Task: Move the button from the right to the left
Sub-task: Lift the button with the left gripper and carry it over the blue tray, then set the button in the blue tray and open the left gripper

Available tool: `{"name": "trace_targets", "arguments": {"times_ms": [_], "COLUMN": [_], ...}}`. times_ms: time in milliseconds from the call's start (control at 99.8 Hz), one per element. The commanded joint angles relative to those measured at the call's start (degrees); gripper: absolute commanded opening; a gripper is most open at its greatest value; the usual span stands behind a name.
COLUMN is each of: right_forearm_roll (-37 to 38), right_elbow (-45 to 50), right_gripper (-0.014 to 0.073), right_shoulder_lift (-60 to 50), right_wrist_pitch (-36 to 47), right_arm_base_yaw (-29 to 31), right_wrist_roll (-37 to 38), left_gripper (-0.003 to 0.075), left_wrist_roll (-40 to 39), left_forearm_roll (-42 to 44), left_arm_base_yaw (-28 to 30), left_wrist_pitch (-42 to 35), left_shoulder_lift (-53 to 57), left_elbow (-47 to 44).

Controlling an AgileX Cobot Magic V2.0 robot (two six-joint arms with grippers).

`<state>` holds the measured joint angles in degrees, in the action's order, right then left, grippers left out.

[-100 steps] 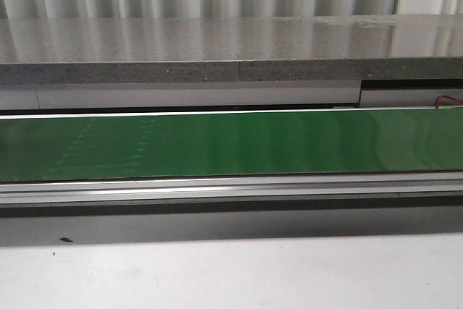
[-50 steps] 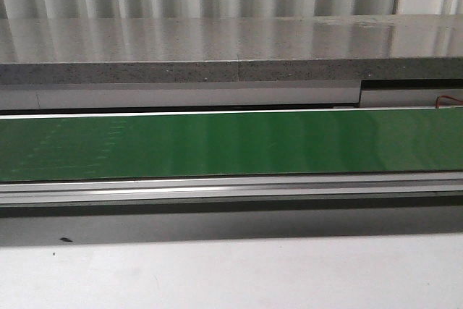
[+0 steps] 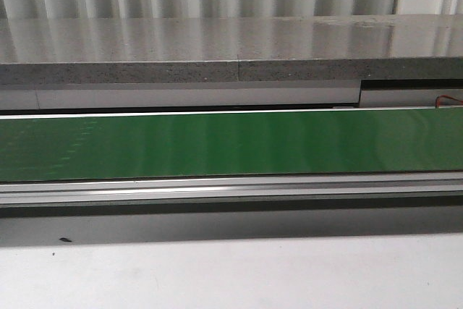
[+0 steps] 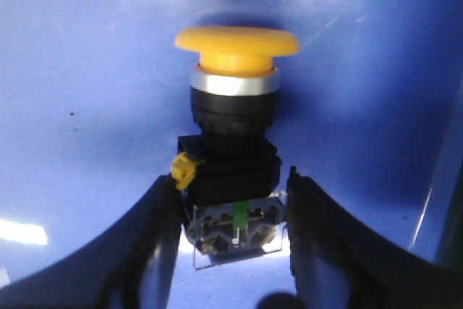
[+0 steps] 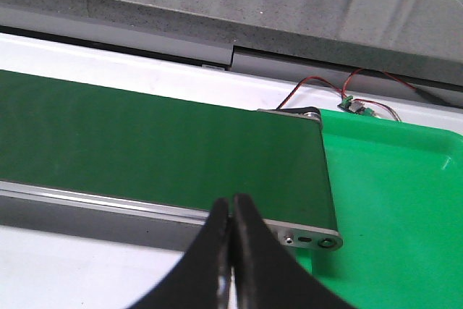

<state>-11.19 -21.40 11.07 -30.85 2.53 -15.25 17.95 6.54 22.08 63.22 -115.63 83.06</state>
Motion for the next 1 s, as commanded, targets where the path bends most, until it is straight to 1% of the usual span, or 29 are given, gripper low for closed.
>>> {"name": "trace_targets", "arguments": {"times_ms": [0,40,80,140,240,381,451,571,731,992], "right_forearm_roll": [0.2,0.2,0.2,0.2,0.2,0.2,0.2,0.2,0.2,0.2], "right_elbow": [-1.5,-1.5,-1.5,-1.5,-1.5,-1.5,-1.5,-1.5,-1.5,-1.5], "right_gripper": [-0.0067,-0.0067,-0.0067,-0.0067,-0.0067,-0.0067,-0.0067,-0.0067,-0.0067,-0.0067], "right_shoulder_lift": [0.5,0.5,0.5,0.5,0.5,0.5,0.5,0.5,0.5,0.5], "right_wrist_pitch": [4.7,4.7,4.7,4.7,4.7,4.6,4.6,4.6,4.6,4.6], "right_arm_base_yaw": [-0.1,-0.1,-0.1,-0.1,-0.1,-0.1,-0.1,-0.1,-0.1,-0.1], "right_wrist_roll": [-0.4,-0.4,-0.4,-0.4,-0.4,-0.4,-0.4,-0.4,-0.4,-0.4], "left_gripper": [0.0344,0.0402,0.0433,0.0435,0.0407,0.0333,0.0267,0.0123,-0.002,-0.0021], "left_wrist_roll": [0.4,0.4,0.4,0.4,0.1,-3.2,-3.6,-4.6,-4.8,-6.9], "left_forearm_roll": [-0.5,-0.2,-0.2,-0.5,-1.5,-2.2,-2.2,-2.6,-4.5,-13.0], "left_arm_base_yaw": [0.0,0.0,0.0,0.0,0.0,-0.1,-0.3,-0.8,-2.5,-9.7], "left_wrist_pitch": [-0.9,-1.1,-1.1,-1.1,-1.5,-3.6,-4.7,-6.8,-8.5,-12.9], "left_shoulder_lift": [2.9,2.9,2.9,2.9,3.5,6.2,8.3,12.4,18.3,27.1], "left_elbow": [1.6,1.6,1.6,1.6,1.6,1.6,1.6,1.6,1.6,1.5]}}
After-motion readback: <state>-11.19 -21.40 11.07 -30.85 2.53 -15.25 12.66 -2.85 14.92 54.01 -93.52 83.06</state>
